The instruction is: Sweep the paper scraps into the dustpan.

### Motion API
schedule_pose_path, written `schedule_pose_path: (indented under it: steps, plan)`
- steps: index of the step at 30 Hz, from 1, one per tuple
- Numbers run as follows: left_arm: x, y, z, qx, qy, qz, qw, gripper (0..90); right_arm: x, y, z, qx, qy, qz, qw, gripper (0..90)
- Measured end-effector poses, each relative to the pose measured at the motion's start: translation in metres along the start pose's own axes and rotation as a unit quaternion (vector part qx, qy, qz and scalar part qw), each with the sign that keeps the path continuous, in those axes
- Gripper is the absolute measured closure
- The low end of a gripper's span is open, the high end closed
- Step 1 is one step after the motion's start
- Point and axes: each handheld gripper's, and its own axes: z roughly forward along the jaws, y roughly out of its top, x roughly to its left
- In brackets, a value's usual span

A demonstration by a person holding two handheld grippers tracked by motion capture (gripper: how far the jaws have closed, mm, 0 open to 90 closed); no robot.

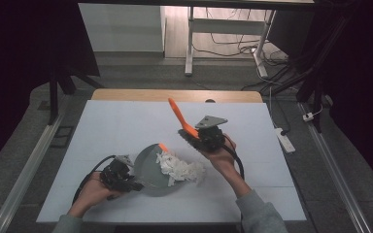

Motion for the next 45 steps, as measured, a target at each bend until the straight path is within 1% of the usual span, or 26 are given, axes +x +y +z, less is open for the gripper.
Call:
schedule_pose_path:
  steps: [2, 5, 9, 11, 14, 17, 19, 22, 26, 29, 32, 35, 38, 41, 45]
  plan:
    - [0.0, 0.0, 0.0, 0.0, 0.001, 0.0, 1.0, 61.4, -0.006, -0.007, -0.008, 0.003, -0.012, 0.02, 0.9997, 70.4]
    - [0.0, -0.001, 0.001, 0.002, 0.0, -0.002, 1.0, 61.4, -0.013, -0.02, -0.019, 0.008, -0.029, 0.043, 0.9986, 70.4]
    - [-0.001, -0.001, 0.001, 0.001, 0.002, -0.002, 1.0, 61.4, -0.018, -0.041, -0.032, 0.019, -0.046, 0.083, 0.9953, 70.4]
    - [-0.001, -0.001, 0.001, 0.001, 0.002, -0.002, 1.0, 61.4, -0.019, -0.051, -0.038, 0.024, -0.055, 0.098, 0.9934, 70.4]
    - [-0.002, -0.001, 0.001, 0.001, 0.003, -0.002, 1.0, 61.4, -0.019, -0.063, -0.043, 0.034, -0.071, 0.11, 0.9909, 70.4]
    - [-0.002, -0.001, 0.001, 0.001, 0.003, -0.002, 1.0, 61.4, -0.018, -0.07, -0.043, 0.046, -0.083, 0.12, 0.9881, 70.4]
    - [-0.002, -0.001, 0.001, 0.0, 0.003, -0.002, 1.0, 61.4, -0.017, -0.071, -0.041, 0.054, -0.091, 0.118, 0.9874, 70.4]
    - [-0.002, -0.001, 0.001, 0.0, 0.004, -0.002, 1.0, 61.4, -0.015, -0.07, -0.036, 0.056, -0.091, 0.117, 0.9874, 70.4]
    - [-0.003, -0.001, 0.001, 0.0, 0.004, -0.002, 1.0, 61.4, -0.011, -0.069, -0.03, 0.062, -0.084, 0.11, 0.9884, 70.4]
    - [-0.003, -0.001, 0.0, 0.0, 0.004, -0.003, 1.0, 61.4, -0.009, -0.069, -0.027, 0.063, -0.082, 0.113, 0.9882, 70.4]
    - [-0.004, -0.001, 0.0, 0.0, 0.005, -0.002, 1.0, 61.4, -0.006, -0.07, -0.024, 0.065, -0.079, 0.11, 0.9886, 70.4]
    - [-0.004, -0.002, -0.001, -0.001, 0.005, -0.002, 1.0, 61.4, -0.003, -0.069, -0.019, 0.066, -0.069, 0.118, 0.9884, 70.4]
    - [-0.004, -0.002, -0.001, 0.0, 0.005, -0.002, 1.0, 61.3, 0.001, -0.068, -0.016, 0.069, -0.061, 0.12, 0.9885, 70.4]
    - [-0.005, -0.003, -0.002, 0.0, 0.004, -0.002, 1.0, 61.4, 0.006, -0.067, -0.013, 0.07, -0.058, 0.12, 0.9886, 70.4]
    - [-0.006, -0.003, -0.002, 0.003, 0.005, -0.003, 1.0, 61.3, 0.012, -0.065, -0.009, 0.075, -0.06, 0.122, 0.9879, 70.4]
